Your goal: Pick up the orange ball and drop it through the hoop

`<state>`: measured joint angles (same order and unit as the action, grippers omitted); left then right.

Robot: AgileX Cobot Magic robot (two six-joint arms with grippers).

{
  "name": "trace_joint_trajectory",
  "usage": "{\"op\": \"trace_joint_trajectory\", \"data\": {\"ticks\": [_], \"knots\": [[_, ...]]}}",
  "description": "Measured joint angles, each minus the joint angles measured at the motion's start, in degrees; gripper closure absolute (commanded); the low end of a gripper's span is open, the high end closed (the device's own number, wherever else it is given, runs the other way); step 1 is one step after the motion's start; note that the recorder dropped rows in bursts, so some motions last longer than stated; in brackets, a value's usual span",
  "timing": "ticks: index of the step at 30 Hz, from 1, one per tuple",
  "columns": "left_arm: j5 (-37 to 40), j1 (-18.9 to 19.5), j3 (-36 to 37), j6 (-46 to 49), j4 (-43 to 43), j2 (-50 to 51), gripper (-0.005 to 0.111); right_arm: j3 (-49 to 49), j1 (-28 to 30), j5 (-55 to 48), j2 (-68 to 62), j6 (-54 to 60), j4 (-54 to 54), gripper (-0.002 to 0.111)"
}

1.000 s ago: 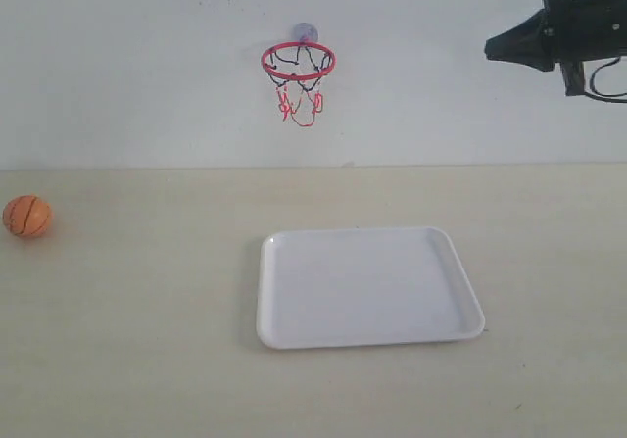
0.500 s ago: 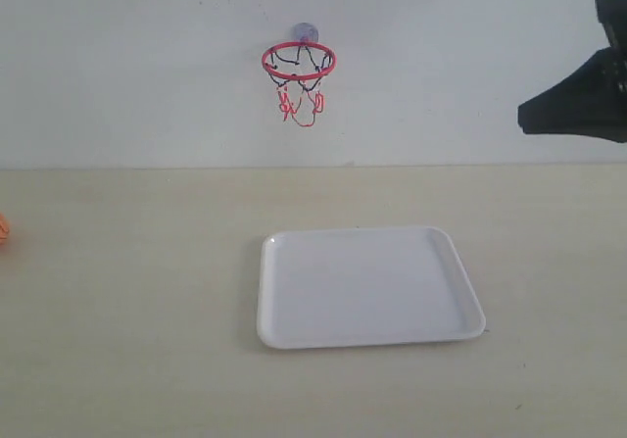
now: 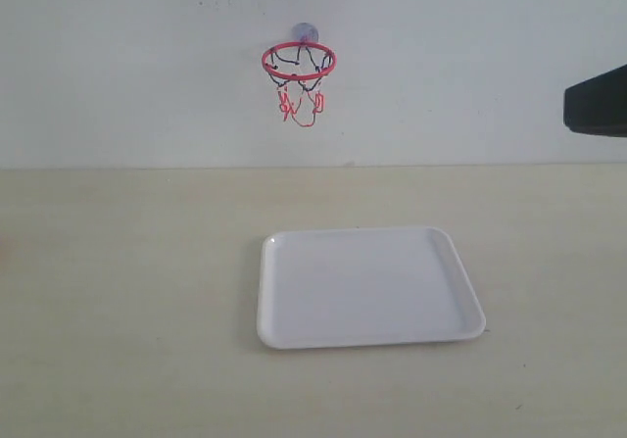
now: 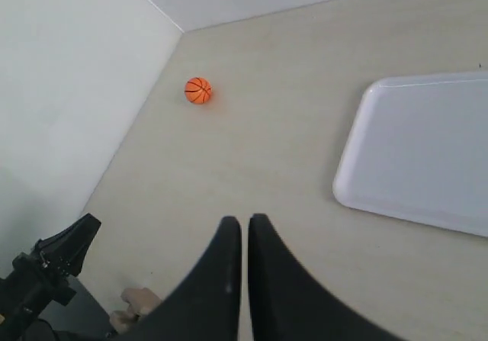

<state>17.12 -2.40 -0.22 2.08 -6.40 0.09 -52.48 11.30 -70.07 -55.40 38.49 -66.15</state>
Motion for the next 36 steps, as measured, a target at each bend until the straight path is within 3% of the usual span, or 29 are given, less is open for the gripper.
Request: {"op": "trace_joint_trajectory", "data": {"ticks": [9, 17, 20, 29, 36], "knots": [[0.0, 0.0, 0.0, 0.0, 0.0, 0.0, 0.103, 0.3, -1.4, 3.0, 2.6, 0.0, -0.1, 0.106], [0.0, 0.0, 0.0, 0.0, 0.0, 0.0, 0.103, 4.6, -20.8, 27.9, 4.0, 10.0, -0.4, 0.106], [0.0, 0.0, 0.0, 0.0, 0.0, 0.0, 0.103, 8.9, -25.5, 36.4, 5.9, 14.4, -0.5, 0.106], [0.0, 0.0, 0.0, 0.0, 0.0, 0.0, 0.103, 27.0, -26.7, 57.3, 19.9, 20.6, -0.6, 0.106], [0.0, 0.0, 0.0, 0.0, 0.0, 0.0, 0.103, 37.2, -26.7, 62.3, 38.3, 20.4, -0.6, 0.106]]}}
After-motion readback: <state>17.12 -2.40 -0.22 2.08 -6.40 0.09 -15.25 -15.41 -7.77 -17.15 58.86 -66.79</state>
